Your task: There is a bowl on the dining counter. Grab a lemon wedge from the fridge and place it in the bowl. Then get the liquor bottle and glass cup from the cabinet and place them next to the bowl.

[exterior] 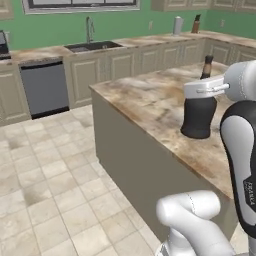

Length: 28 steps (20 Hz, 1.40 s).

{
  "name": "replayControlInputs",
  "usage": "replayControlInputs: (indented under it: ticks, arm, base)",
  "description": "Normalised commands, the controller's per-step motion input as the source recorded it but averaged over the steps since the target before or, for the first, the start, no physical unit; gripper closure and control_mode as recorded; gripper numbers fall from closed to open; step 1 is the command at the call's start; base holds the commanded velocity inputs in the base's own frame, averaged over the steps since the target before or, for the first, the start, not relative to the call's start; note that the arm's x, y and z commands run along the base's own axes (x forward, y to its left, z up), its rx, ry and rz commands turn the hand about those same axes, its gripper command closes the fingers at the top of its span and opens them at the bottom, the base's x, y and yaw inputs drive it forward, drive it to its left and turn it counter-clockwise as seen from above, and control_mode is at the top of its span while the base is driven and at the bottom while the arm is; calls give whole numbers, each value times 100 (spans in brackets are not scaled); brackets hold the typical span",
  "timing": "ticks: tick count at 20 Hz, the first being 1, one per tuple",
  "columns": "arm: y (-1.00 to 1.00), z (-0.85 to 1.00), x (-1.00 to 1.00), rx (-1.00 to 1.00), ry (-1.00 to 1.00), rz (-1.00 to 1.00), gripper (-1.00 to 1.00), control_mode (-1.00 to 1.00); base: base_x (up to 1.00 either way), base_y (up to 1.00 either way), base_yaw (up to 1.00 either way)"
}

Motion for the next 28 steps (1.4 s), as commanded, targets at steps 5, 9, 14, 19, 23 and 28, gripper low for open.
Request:
replayControlInputs:
  ticks: [5, 9, 14, 19, 23, 28]
  arm:
    - [0, 0, 0, 0, 0, 0, 100, 100]
    - [0, 0, 0, 0, 0, 0, 100, 100]
    - [0, 0, 0, 0, 0, 0, 100, 100]
    - [0, 0, 0, 0, 0, 0, 100, 100]
    - [0, 0, 0, 0, 0, 0, 100, 100]
    - [0, 0, 0, 0, 0, 0, 100, 100]
  base:
    - [-100, -89, 0]
    - [-79, -99, 0]
    - [-13, -100, 0]
    - [4, -100, 0]
    - [28, -90, 0]
    - [33, -85, 1]
